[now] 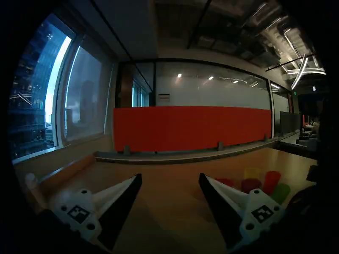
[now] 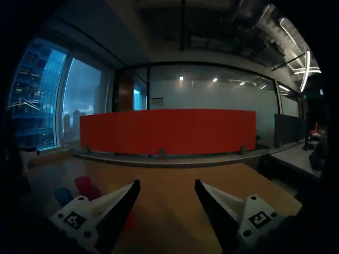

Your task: Pour water

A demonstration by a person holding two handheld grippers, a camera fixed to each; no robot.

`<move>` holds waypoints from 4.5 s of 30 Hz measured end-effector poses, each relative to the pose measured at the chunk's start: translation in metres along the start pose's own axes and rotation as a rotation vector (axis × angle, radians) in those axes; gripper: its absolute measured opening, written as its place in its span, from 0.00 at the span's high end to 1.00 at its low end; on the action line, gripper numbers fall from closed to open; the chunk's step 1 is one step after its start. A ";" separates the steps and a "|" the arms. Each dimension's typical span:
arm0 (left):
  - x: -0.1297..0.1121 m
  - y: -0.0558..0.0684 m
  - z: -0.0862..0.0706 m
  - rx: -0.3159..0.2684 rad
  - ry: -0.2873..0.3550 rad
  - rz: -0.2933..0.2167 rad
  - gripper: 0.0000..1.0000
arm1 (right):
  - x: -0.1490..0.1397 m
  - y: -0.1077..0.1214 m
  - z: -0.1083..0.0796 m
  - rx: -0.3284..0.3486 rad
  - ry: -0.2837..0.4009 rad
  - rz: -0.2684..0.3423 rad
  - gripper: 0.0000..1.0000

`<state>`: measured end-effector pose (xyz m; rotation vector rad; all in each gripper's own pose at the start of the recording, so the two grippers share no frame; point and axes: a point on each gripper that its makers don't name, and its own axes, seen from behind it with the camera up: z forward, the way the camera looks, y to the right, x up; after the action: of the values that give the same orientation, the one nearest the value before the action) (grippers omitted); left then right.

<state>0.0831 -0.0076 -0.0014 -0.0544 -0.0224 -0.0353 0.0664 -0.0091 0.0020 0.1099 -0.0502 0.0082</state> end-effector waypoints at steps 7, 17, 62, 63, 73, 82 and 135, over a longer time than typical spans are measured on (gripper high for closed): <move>0.033 0.003 0.007 -0.031 -0.016 0.008 0.00 | 0.040 -0.005 0.003 0.043 -0.011 -0.036 0.00; 0.092 0.011 0.018 -0.085 -0.002 -0.013 0.00 | 0.084 -0.017 0.008 0.083 -0.024 -0.052 0.00; 0.160 0.078 0.022 -0.492 0.007 -0.035 0.00 | 0.154 -0.110 -0.015 0.552 -0.002 -0.022 0.00; 0.159 0.079 0.021 -0.501 0.003 -0.032 0.00 | 0.153 -0.112 -0.016 0.560 -0.008 -0.026 0.00; 0.144 0.094 0.015 -0.594 -0.049 0.007 0.00 | 0.143 -0.125 -0.026 0.642 -0.067 -0.086 0.00; 0.126 0.108 0.010 -0.662 -0.111 0.021 0.00 | 0.127 -0.122 -0.025 0.656 -0.123 -0.123 0.00; -0.031 0.138 0.001 -0.781 -0.369 0.192 0.00 | -0.049 -0.138 -0.046 0.802 -0.448 -0.379 0.00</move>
<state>0.0570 0.1315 -0.0081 -0.8433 -0.3725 0.1606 0.0217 -0.1415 -0.0611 0.9210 -0.4739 -0.3785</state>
